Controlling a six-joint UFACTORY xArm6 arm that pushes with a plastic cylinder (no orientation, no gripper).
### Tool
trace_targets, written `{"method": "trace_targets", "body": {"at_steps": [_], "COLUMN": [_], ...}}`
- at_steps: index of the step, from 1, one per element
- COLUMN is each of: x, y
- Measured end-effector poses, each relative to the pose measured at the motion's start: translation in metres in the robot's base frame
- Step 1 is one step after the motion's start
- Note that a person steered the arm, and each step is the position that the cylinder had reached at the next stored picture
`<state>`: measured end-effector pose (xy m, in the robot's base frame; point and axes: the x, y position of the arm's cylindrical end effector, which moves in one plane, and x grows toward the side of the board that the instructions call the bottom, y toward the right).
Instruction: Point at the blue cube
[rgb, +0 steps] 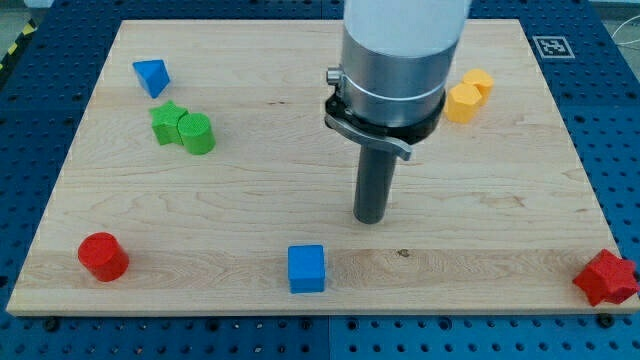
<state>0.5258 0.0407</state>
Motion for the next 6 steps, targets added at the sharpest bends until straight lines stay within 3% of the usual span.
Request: {"method": "trace_targets", "body": {"at_steps": [2,6], "x": [-0.006,0.030], "y": [-0.038,-0.090]}}
